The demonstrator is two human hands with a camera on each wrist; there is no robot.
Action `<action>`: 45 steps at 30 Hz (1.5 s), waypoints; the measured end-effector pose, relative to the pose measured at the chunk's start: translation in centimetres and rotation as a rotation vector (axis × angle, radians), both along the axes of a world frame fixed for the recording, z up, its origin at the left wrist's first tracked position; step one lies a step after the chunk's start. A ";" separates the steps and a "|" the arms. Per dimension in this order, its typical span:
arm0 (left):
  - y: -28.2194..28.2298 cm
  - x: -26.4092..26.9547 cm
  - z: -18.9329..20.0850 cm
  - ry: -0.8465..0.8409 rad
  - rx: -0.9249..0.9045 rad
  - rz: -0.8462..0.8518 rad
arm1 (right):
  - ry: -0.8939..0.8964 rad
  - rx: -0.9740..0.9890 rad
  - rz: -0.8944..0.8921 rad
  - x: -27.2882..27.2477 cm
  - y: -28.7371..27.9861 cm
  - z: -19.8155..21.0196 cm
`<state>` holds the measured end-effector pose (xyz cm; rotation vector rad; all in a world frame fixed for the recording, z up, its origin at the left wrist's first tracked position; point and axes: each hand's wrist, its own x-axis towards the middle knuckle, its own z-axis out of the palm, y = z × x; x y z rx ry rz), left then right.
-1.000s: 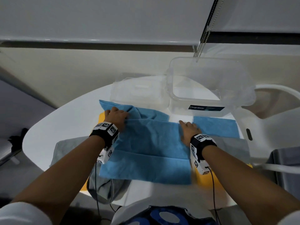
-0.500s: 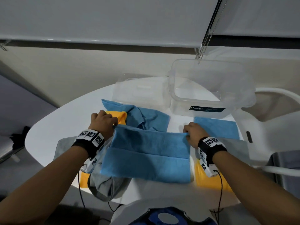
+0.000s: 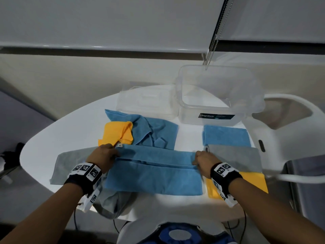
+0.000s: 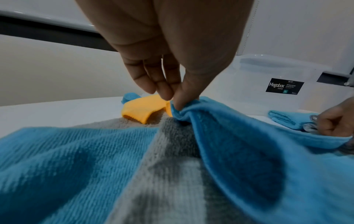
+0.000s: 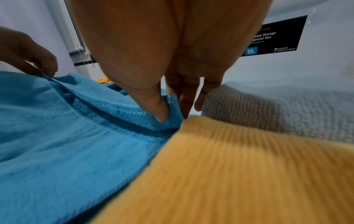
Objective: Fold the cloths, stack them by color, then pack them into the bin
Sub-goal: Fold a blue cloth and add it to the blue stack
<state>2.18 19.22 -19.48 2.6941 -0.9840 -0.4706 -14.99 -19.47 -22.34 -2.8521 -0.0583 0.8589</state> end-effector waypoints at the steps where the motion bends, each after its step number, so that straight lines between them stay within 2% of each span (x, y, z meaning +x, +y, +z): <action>1: 0.0 -0.4 0.1 0.003 -0.006 0.008 | 0.009 -0.003 0.001 -0.1 0.2 0.1; 5: -0.6 -1.7 0.7 0.031 0.009 0.095 | 0.012 0.031 -0.045 -1.1 0.8 0.4; 10: -0.2 -3.5 1.2 0.060 -0.113 0.394 | -0.097 0.130 -0.212 -3.6 2.4 1.2; 14: 0.7 -5.4 1.6 0.236 0.033 0.503 | 0.061 0.131 -0.299 -6.0 3.8 2.6; 19: 1.8 -7.4 0.6 0.351 0.026 0.572 | 0.146 0.168 -0.375 -7.3 4.3 1.9; 22: 2.4 -8.2 0.2 0.334 0.017 0.585 | 0.145 0.172 -0.434 -7.5 4.2 1.3; 26: 2.8 -8.7 0.3 0.305 0.052 0.520 | 0.128 0.187 -0.490 -7.9 4.1 0.5; 29: 3.5 -8.8 0.3 0.318 -0.004 0.531 | 0.093 0.211 -0.545 -8.0 4.2 0.2; 35: 4.7 -8.6 0.3 0.288 -0.087 0.474 | 0.030 0.427 -0.573 -8.9 4.0 0.7; 45: 5.5 -7.9 -0.1 0.369 -0.022 0.542 | 0.274 0.419 -0.443 -10.9 2.8 1.6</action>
